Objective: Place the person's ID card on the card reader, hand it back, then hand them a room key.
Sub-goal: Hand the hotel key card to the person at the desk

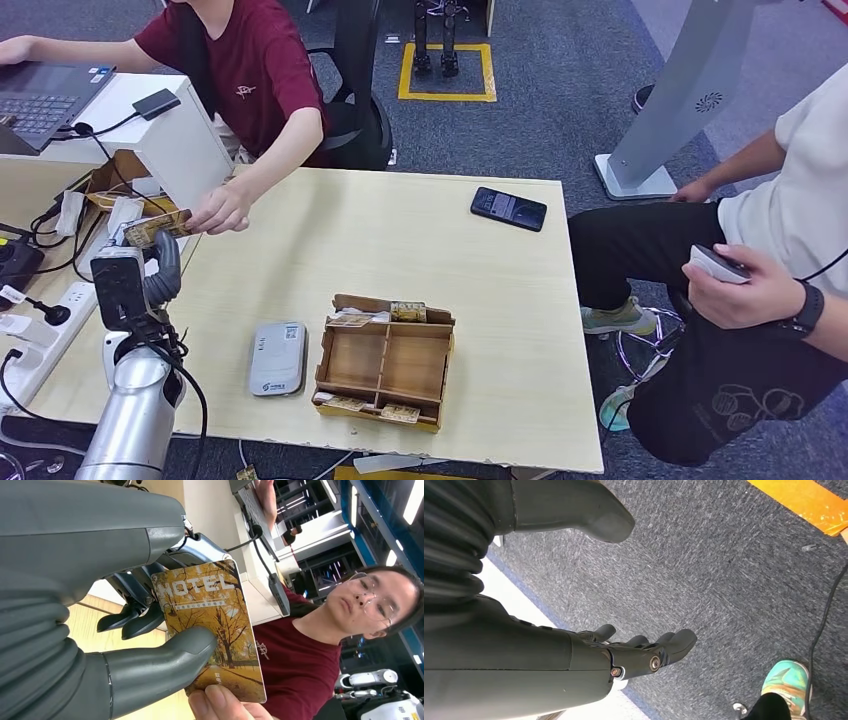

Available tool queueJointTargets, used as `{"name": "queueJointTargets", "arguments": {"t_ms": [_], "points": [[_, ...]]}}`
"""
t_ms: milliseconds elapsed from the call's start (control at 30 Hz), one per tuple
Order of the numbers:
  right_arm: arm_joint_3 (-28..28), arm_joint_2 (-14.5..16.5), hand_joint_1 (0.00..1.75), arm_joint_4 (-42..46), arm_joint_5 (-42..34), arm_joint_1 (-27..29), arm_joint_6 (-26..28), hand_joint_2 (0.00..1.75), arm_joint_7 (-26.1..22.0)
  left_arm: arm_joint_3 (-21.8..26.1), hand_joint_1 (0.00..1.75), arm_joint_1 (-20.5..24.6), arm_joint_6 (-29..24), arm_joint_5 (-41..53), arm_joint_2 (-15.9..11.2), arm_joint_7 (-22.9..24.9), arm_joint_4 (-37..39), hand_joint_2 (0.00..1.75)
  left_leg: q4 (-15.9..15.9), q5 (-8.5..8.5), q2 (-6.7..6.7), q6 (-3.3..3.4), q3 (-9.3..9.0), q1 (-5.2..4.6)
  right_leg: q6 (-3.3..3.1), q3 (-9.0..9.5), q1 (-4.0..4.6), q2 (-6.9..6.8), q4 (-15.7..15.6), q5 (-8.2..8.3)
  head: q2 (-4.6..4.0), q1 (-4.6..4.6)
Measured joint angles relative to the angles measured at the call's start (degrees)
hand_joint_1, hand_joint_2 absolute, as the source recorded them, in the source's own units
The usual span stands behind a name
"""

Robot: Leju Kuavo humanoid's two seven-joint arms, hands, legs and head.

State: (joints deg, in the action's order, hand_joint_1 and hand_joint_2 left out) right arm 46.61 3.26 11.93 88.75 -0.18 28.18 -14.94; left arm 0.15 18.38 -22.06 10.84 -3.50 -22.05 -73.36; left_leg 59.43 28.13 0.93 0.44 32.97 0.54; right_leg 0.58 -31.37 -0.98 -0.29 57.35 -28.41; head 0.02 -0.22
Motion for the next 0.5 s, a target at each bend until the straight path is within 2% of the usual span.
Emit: {"name": "queueJointTargets", "arguments": {"t_ms": [500], "points": [[-0.1, 0.0, 0.00, -0.2, 0.0, 0.0, 0.0, 1.75, 0.2, 0.0, 1.75, 0.4, 0.3, 0.0, -0.3, -0.1, 1.0, 1.75, 0.0, 0.00, -0.01, -0.01, 0.01, 0.01, 0.00, -0.03, 0.01, 0.01, 0.0, 0.00, -0.01, 0.00]]}}
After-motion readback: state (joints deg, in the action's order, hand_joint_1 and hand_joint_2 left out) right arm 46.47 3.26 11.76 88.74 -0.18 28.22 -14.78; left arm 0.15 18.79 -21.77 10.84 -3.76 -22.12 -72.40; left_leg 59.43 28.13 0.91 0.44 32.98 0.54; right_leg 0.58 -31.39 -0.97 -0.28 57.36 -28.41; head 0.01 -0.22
